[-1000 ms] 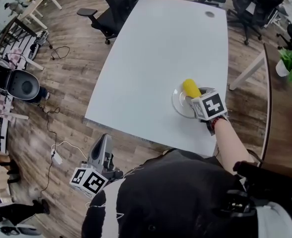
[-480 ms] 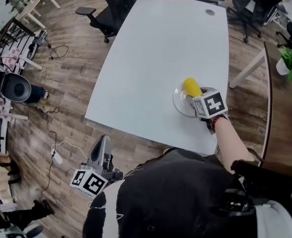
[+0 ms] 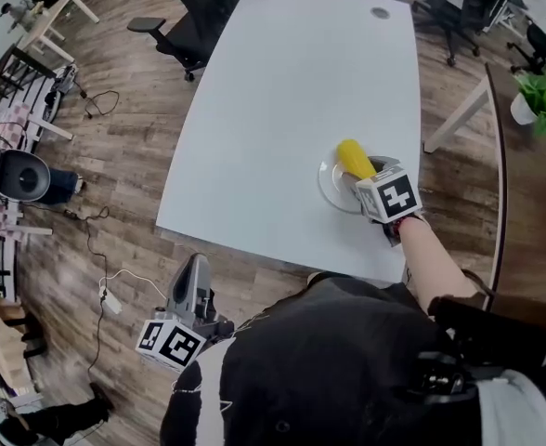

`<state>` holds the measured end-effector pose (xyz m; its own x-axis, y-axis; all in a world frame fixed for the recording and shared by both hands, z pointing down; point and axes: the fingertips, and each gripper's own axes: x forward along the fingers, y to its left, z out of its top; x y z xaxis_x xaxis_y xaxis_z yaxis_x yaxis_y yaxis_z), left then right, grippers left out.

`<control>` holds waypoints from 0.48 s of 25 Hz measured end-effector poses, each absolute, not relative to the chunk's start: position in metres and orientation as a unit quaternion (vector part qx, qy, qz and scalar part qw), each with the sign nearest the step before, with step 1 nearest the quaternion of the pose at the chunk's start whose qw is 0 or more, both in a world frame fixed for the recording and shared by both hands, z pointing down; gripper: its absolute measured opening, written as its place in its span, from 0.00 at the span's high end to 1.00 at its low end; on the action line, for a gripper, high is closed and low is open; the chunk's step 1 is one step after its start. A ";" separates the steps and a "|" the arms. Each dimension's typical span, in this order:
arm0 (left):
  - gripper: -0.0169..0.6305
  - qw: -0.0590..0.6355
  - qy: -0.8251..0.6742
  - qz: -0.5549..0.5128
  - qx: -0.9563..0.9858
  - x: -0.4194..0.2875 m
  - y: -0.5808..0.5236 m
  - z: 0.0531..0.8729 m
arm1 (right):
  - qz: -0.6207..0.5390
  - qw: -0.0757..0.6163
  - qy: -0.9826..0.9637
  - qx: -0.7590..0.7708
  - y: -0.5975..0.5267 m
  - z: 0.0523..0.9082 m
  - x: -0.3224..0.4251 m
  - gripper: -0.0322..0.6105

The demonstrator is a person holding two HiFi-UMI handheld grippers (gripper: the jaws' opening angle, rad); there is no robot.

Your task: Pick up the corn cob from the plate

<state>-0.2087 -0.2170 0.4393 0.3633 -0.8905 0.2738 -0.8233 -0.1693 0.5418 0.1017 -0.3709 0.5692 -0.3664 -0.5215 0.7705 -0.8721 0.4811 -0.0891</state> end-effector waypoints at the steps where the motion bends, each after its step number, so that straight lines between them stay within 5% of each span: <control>1: 0.95 0.317 -0.561 -0.053 0.763 -0.207 -0.217 0.440 | 0.249 0.345 -0.788 0.445 -0.370 0.569 0.103 0.55; 12: 0.95 0.324 -0.557 -0.054 0.763 -0.194 -0.208 0.443 | 0.201 0.338 -0.805 0.444 -0.368 0.562 0.102 0.55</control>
